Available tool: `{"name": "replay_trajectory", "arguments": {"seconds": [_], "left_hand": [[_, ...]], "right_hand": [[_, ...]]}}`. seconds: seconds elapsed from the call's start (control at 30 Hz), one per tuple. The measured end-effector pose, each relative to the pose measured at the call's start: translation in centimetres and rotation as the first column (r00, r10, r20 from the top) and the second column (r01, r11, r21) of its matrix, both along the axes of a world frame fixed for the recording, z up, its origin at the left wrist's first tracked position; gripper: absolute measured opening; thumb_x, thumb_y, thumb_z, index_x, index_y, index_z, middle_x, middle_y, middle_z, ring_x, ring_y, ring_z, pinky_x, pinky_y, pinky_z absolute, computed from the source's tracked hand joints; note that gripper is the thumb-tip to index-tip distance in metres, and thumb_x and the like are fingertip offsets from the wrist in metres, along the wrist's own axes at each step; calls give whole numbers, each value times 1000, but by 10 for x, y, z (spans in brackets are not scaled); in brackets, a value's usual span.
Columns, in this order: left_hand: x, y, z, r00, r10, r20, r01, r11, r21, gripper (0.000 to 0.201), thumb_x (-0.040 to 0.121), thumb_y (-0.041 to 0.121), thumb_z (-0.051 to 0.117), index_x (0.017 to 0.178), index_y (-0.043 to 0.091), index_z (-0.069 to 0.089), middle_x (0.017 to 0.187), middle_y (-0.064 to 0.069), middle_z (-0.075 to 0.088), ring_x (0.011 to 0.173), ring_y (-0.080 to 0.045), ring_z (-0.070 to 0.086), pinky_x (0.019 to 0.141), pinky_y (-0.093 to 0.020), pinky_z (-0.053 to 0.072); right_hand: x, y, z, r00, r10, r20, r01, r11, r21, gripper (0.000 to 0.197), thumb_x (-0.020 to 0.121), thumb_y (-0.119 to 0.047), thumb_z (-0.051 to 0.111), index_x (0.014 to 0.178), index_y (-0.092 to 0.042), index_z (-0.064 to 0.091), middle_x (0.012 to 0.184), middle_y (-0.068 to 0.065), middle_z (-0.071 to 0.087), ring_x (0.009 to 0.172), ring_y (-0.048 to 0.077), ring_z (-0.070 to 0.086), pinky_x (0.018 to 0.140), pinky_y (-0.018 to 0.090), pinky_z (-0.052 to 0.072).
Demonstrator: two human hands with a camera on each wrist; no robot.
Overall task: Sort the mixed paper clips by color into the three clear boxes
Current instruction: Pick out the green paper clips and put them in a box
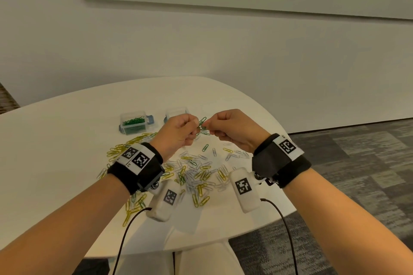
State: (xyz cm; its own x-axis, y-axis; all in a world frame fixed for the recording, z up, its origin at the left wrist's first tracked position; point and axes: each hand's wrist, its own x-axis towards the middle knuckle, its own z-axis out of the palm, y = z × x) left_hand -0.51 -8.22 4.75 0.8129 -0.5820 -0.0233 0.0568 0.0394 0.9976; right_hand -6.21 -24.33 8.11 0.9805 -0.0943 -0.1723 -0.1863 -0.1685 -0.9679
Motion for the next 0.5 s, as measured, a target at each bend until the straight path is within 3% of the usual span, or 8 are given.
{"name": "replay_trajectory", "arguments": {"seconds": [0.1,0.23,0.33,0.43,0.5], "left_hand": [[3,2,1,996,-16,91,6,994,106,19,96,3,45,79,10,50,66,-6,44,46,-4,34,45,-16,27],[8,8,-1,1000,-26,16,24,996,89,20,96,1,44,79,11,50,63,-3,47,50,-8,33,45,-16,28],[11,10,-8,990,-11,-141,8,1000,-15,18,96,0,42,85,10,50,63,-3,45,46,-7,31,42,-14,26],[14,12,-23,923,-30,-383,-43,983,-181,20,98,4,38,107,8,56,63,1,42,47,-5,29,42,-16,24],[18,13,-34,865,-46,-500,-87,967,-240,24,98,7,36,111,6,56,61,3,40,46,-5,29,41,-16,24]], "right_hand": [[5,-6,2,999,-3,45,10,986,-167,15,85,-11,66,83,3,70,64,6,56,59,14,43,55,23,35],[9,-16,4,997,-17,76,29,986,-163,17,87,-10,63,92,5,70,69,7,57,55,10,43,56,21,37],[13,-22,-6,1000,-25,7,23,984,175,23,94,-4,49,107,3,67,67,2,52,53,7,38,51,17,34],[16,-29,-31,992,-14,-127,90,787,611,25,94,-4,39,102,0,62,68,1,47,50,7,33,46,17,30],[17,-32,-53,980,-23,-196,157,689,707,22,86,-2,34,88,-6,55,69,3,46,46,9,33,44,19,29]]}}
